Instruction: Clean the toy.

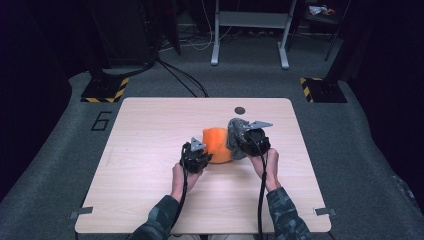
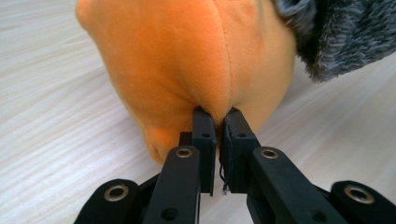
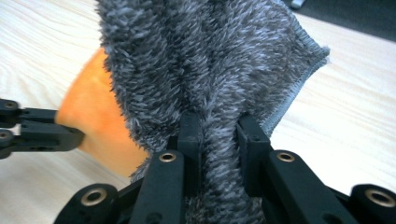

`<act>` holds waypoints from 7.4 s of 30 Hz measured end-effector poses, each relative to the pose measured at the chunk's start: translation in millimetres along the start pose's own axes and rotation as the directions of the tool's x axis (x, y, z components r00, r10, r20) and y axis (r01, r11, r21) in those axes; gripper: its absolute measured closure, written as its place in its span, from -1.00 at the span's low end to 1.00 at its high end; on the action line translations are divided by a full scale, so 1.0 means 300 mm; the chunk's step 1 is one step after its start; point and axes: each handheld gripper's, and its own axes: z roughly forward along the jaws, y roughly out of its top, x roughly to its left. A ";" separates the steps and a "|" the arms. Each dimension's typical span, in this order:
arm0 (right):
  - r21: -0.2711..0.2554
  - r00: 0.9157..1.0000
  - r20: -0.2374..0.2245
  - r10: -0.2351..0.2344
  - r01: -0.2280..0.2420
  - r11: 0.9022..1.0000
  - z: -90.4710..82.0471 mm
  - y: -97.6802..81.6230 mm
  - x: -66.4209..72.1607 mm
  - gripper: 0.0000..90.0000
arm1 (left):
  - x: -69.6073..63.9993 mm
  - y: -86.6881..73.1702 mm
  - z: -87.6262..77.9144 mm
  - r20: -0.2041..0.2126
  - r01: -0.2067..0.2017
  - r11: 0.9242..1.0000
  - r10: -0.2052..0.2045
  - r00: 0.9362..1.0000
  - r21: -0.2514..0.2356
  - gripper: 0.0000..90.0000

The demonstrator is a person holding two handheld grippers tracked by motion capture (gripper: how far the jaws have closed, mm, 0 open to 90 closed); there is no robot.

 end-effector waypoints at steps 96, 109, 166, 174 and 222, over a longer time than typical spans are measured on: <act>0.232 0.993 0.057 0.101 -0.112 0.966 0.188 -0.120 -0.093 0.67 | 0.028 -0.005 0.017 0.016 -0.027 0.999 0.026 1.000 0.043 0.88; 0.148 0.995 0.060 0.076 -0.084 0.985 0.087 -0.081 -0.096 0.66 | 0.029 -0.005 0.016 0.008 -0.025 0.999 0.025 1.000 0.038 0.88; 0.036 0.999 -0.037 -0.027 0.028 0.999 0.034 0.044 0.052 0.65 | -0.015 0.033 -0.007 -0.040 -0.065 0.998 0.065 0.997 0.006 0.99; -0.001 0.993 -0.066 -0.094 0.094 0.996 0.021 0.112 0.106 0.65 | -0.016 0.026 -0.006 -0.027 -0.078 0.997 0.078 0.997 0.009 0.99; 0.017 0.999 -0.046 -0.006 0.007 1.000 0.015 0.090 0.005 0.68 | 0.027 -0.018 -0.015 -0.011 -0.070 0.997 0.070 0.997 0.021 0.99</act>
